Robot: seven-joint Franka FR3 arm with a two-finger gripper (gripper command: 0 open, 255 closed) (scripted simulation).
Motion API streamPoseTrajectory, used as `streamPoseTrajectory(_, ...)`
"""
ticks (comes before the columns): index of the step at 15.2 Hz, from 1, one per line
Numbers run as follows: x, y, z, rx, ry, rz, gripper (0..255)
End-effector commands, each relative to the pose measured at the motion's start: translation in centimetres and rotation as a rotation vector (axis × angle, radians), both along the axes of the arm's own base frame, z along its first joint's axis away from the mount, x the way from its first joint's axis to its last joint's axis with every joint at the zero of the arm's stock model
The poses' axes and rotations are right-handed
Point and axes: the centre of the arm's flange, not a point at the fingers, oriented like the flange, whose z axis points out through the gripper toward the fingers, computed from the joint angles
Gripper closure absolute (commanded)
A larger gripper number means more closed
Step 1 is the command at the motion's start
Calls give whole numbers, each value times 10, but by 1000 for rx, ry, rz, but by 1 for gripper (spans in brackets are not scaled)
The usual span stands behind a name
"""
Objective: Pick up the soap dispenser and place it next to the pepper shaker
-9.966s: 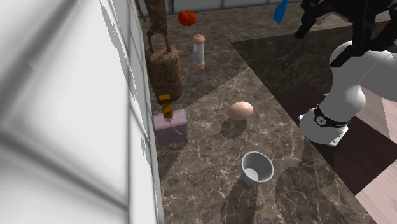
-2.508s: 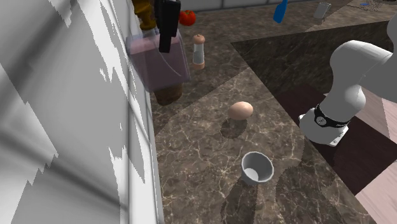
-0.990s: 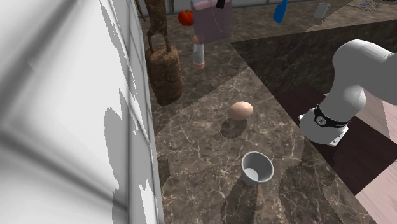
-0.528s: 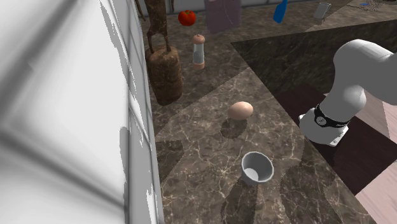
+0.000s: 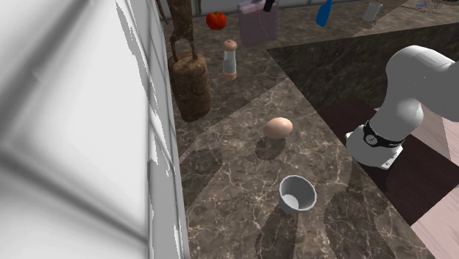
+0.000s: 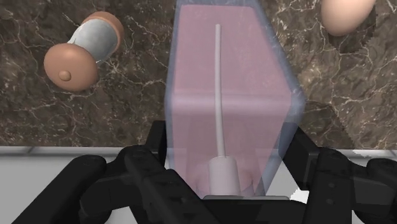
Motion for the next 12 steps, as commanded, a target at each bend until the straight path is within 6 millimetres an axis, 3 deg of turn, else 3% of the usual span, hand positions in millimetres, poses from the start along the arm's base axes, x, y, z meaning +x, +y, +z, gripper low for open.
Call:
streamPoseTrajectory(1,0,0,-10,-1,-1,0,255)
streamPoseTrajectory(12,0,0,-68,-1,-1,0,255)
